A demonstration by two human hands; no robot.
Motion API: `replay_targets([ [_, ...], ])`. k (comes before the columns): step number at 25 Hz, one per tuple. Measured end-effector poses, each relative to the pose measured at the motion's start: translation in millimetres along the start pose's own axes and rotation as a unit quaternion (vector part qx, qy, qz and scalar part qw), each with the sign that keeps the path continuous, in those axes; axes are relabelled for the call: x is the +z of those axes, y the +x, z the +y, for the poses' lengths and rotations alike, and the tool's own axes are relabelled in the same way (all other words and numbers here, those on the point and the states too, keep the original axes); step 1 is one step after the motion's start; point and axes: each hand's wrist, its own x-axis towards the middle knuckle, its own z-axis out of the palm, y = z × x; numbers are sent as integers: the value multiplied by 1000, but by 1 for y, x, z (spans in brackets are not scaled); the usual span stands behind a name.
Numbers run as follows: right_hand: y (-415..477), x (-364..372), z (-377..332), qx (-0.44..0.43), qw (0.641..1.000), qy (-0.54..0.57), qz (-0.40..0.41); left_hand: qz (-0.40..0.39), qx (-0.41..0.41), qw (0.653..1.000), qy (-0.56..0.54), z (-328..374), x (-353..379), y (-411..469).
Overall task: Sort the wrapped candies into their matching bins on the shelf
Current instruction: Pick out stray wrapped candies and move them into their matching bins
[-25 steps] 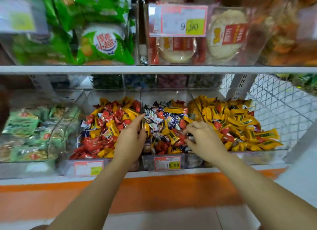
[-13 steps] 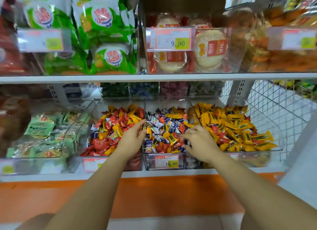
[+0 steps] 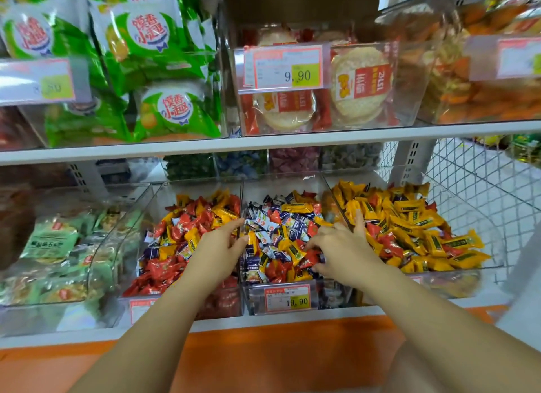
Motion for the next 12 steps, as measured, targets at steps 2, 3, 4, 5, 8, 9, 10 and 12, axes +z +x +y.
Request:
replay_targets([
  [2, 8, -4, -3, -13, 999, -41, -10, 7, -14, 1000, 16, 2, -3, 8],
  [3, 12, -4, -4, -20, 998, -58, -15, 12, -15, 1000, 3, 2, -4, 8],
  [4, 17, -3, -4, -30, 997, -74, -21, 15, -14, 1000, -23, 1, -4, 7],
  [5, 20, -1, -5, -42, 995, -86, -28, 16, -12, 998, -55, 0, -3, 3],
  [8, 26, 4, -5, -63, 996, -35, -49, 30, 3, 994, -109, -8, 3, -1],
  [9, 27, 5, -4, -62, 997, -3, -46, 41, 14, 993, -112, -13, 5, 1],
  [10, 28, 5, -3, -61, 997, 29, -35, 53, 27, 992, -114, -17, 8, 3],
  [12, 28, 7, 0, -57, 995, 88, -3, 61, 53, 990, -116, -24, 12, 7],
])
